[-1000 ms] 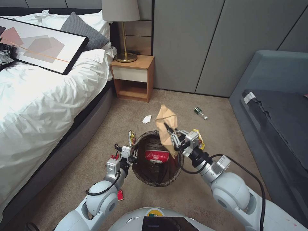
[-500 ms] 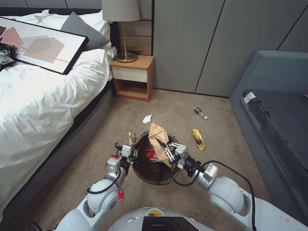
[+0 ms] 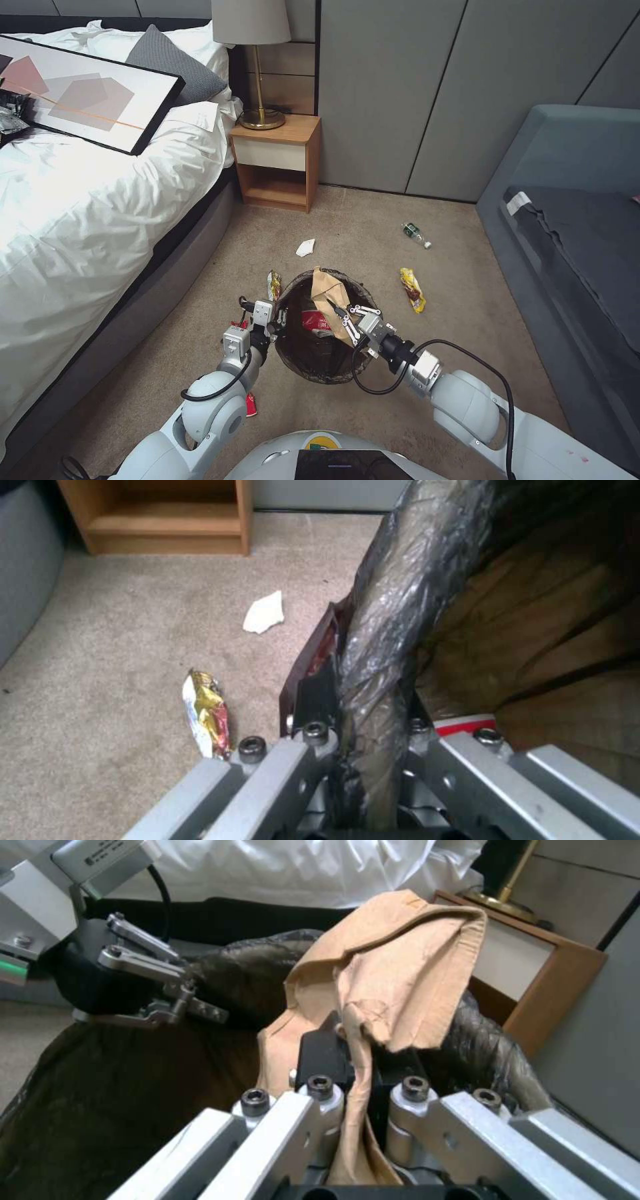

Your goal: Pick up the trash bin, then pick up the garbage from the floor and place it into the trash bin.

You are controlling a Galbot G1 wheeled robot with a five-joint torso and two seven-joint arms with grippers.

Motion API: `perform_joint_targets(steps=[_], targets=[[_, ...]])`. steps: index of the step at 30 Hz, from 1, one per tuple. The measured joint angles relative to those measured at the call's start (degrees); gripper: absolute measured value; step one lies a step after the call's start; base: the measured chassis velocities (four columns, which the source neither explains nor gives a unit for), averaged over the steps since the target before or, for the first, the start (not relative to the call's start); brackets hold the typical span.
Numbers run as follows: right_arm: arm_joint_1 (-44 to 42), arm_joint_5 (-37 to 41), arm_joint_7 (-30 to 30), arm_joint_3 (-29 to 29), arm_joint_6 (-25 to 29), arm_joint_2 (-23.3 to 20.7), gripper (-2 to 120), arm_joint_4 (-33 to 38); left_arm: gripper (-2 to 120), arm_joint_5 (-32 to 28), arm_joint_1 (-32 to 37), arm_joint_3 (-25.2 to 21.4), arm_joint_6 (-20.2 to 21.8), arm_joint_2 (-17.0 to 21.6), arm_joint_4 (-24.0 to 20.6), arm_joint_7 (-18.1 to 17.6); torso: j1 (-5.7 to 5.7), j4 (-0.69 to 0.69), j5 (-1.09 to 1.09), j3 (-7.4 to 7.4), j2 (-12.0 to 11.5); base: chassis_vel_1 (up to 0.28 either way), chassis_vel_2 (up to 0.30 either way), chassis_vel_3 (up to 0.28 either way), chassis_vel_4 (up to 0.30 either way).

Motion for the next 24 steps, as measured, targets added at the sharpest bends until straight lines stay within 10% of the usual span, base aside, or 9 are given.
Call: perform_joint_targets(steps=[8, 24], targets=[[0.10, -1.06, -0.06, -0.23, -0.31, 0.34, 14, -0.43, 4, -0.02, 0.19, -0.02, 0.01, 0.07, -0.09, -0.01, 0.00, 0.00, 0.00, 0.00, 0.00, 0.000, 0.000, 0.000, 0.000], [0.03, -0.38, 0.47, -0.13, -0.51, 0.40, 79, 0.32, 4, 0.00, -0.25, 0.19, -0.03, -0.26, 0.41, 0.02, 0.00, 0.00, 0.00, 0.00, 0.00, 0.000, 0.000, 0.000, 0.000]])
